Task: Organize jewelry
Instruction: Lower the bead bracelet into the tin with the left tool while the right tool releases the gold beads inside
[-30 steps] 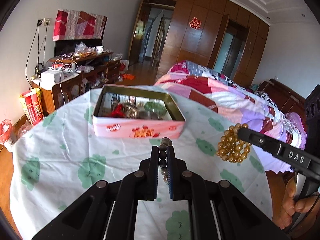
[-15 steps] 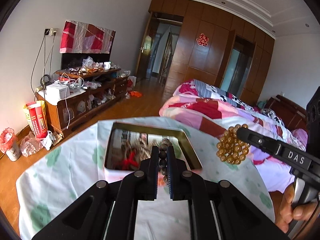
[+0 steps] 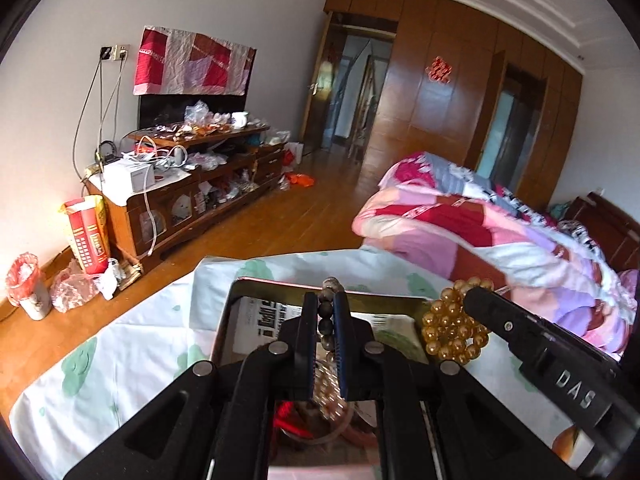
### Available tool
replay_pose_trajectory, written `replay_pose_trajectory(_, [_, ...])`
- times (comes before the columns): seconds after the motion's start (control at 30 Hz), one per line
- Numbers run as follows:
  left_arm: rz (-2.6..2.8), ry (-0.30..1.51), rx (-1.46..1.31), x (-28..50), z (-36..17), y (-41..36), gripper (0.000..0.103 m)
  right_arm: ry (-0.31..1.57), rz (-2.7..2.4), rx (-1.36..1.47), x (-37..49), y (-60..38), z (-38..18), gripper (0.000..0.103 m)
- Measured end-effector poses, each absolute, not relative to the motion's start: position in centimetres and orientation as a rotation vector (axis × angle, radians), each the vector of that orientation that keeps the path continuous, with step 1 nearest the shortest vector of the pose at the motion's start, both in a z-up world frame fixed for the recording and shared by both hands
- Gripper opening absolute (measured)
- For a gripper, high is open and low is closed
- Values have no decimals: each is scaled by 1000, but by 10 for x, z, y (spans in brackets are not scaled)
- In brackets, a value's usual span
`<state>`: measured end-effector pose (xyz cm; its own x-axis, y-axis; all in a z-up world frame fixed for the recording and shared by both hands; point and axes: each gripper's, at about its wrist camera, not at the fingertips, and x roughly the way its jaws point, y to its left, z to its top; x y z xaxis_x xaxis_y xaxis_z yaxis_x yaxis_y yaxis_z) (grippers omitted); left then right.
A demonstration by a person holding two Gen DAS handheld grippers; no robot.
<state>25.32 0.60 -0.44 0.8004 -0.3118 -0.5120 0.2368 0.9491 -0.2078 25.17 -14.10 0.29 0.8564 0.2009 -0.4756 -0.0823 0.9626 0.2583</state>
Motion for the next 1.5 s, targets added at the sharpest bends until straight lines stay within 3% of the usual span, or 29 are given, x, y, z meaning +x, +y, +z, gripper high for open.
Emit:
replay_pose_trajectory(0.63, [-133,691,1,278,-40,-5,7,628,85,143,288,-133,-48,13])
replay_pose_trajectory(1.5, [-104,703,59,281,-48,-13,7,687,145,132,296,-126,-56,14])
